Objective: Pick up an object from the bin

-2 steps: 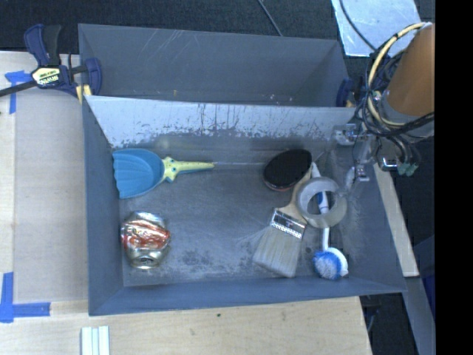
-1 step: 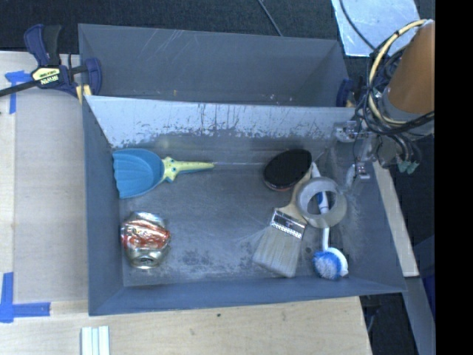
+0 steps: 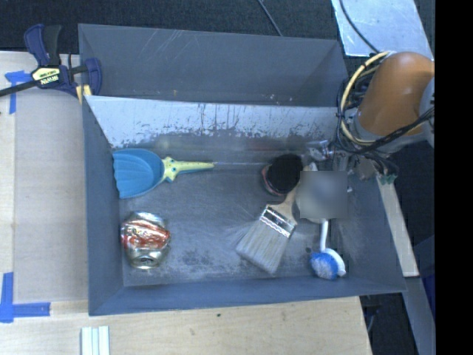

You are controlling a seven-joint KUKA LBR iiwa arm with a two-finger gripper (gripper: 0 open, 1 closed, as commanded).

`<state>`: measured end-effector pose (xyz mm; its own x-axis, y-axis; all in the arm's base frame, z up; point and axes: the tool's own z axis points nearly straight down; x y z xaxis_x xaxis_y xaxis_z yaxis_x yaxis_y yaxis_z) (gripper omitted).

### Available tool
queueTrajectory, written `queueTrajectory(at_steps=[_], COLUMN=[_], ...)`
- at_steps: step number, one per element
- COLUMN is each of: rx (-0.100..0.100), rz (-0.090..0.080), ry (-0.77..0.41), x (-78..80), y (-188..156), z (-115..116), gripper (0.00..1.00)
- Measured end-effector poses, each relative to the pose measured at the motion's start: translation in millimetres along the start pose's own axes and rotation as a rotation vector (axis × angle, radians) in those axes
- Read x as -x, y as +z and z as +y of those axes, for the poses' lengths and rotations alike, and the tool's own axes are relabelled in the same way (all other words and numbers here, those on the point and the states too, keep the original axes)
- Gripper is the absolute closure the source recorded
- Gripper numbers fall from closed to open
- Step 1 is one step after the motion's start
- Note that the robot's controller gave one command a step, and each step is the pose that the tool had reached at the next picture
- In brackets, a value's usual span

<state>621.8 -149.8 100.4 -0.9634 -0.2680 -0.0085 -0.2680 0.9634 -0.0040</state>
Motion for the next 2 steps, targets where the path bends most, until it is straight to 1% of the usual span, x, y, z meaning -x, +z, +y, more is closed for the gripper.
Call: queueTrajectory(at_steps=[1, 2], rx=[0.001, 0.006], rz=[-0.003, -0.003], ry=[-0.085, -0.516], x=[-7.0, 9.1], y=[-32, 0], z=[-4, 5], gripper=[0.00, 0.00])
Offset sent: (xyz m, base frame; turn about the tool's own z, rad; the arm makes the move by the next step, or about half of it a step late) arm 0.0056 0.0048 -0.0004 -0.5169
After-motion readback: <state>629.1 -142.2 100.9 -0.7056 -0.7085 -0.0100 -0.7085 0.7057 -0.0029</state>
